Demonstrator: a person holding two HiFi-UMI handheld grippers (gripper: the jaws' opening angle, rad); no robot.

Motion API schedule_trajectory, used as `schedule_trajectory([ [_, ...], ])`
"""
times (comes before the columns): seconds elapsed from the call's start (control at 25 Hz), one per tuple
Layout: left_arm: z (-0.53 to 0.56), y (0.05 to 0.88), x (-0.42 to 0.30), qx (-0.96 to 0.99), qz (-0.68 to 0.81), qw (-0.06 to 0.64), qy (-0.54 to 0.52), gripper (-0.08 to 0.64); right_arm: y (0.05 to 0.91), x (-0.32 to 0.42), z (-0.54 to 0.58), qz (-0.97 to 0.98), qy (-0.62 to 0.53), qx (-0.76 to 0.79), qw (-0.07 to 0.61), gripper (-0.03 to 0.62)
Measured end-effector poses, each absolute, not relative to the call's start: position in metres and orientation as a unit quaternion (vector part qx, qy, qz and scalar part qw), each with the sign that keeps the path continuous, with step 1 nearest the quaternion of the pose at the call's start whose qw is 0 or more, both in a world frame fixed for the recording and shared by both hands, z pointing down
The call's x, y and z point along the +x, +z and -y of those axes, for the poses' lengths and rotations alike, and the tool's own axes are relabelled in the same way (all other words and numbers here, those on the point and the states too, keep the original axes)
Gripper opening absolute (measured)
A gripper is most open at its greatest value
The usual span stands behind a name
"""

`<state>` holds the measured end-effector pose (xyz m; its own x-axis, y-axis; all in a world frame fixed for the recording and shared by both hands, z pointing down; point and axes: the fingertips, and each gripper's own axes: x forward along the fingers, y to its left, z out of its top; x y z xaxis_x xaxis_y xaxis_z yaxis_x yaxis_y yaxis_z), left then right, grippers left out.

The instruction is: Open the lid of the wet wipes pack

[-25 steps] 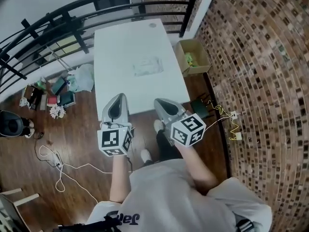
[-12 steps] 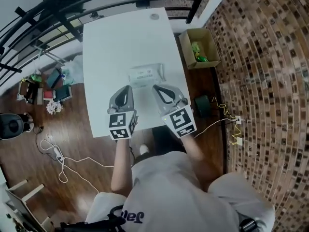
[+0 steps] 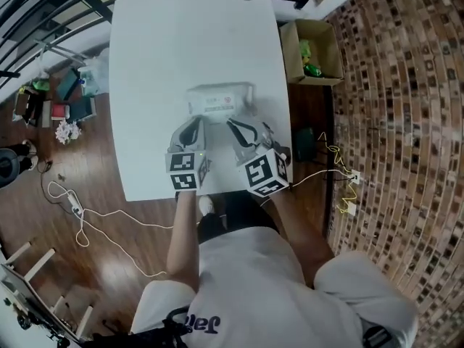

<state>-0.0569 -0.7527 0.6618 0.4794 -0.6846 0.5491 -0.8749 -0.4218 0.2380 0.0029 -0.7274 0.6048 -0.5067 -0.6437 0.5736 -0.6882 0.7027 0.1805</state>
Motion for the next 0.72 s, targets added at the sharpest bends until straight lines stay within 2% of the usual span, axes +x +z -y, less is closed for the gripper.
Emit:
schedule_trajectory([
  [0.12, 0.756, 0.678, -0.059, 0.82, 0.478, 0.254, 0.187, 0.017, 0.62, -0.004, 0.733, 0.867, 0.006, 0.367, 0.338, 0.014],
  [0.24, 0.757, 0.678, -0.059, 0.822, 0.481, 0.25, 0.176, 0.016, 0.636, -0.01, 0.737, 0.859, -0.043, 0.345, 0.376, 0.079],
  [0.6, 0.756, 0.677, -0.055, 0.819, 0.481, 0.274, 0.149, 0.015, 0.674, -0.02, 0.749, 0.819, -0.153, 0.296, 0.467, 0.084],
  [0.72, 0.755, 0.676, -0.055, 0.821, 0.477, 0.276, 0.151, 0.015, 0.674, -0.021, 0.748, 0.811, -0.173, 0.29, 0.478, 0.076],
])
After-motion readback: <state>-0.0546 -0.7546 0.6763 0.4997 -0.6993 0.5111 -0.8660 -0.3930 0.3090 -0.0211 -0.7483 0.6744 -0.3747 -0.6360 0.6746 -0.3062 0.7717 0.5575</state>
